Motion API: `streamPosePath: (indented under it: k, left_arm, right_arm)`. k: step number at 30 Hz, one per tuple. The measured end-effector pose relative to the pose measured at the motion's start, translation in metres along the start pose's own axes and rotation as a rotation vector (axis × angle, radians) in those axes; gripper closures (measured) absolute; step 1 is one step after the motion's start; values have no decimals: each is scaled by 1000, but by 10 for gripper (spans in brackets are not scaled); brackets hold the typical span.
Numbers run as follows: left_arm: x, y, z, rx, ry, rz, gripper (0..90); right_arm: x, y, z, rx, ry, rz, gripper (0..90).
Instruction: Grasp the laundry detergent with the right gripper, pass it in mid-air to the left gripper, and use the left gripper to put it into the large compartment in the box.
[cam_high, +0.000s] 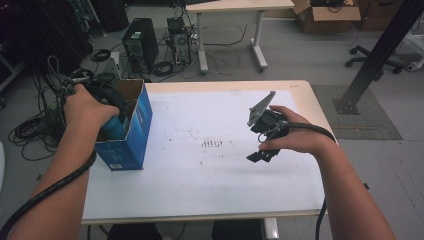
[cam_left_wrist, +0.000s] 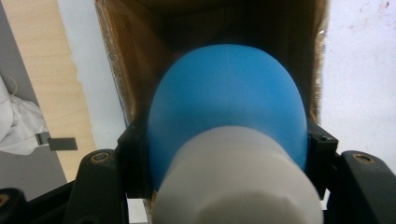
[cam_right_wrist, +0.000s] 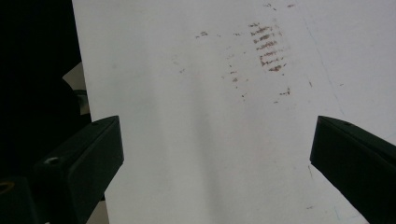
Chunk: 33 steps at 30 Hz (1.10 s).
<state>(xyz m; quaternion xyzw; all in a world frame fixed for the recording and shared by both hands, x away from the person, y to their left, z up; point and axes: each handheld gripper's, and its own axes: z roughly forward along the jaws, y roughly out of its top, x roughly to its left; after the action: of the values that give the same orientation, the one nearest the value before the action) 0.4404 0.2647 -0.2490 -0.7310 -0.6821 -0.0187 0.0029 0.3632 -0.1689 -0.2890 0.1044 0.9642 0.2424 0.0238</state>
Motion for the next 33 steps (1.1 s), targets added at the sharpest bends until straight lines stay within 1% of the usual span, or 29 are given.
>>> streamPosePath:
  k: [3,11,19,23,27,33]
  left_arm:
    - [1,0,4,2,4,-7,378]
    - [3,0,12,7,4,-9,377]
    - [3,0,20,11,10,-1,377]
    - [1,0,24,22,14,5,377]
    - [1,1,28,27,5,3,377]
    - [1,1,32,27,7,6,377]
  right_arm:
    - [0,0,2,1,3,1,27]
    - [0,-1,2,-3,3,-1,27]
    - [0,-3,4,2,2,4,27]
    - [0,-5,5,9,4,7,27]
    - [0,-5,6,8,6,9,27]
    - [0,-7,7,12,6,18,27]
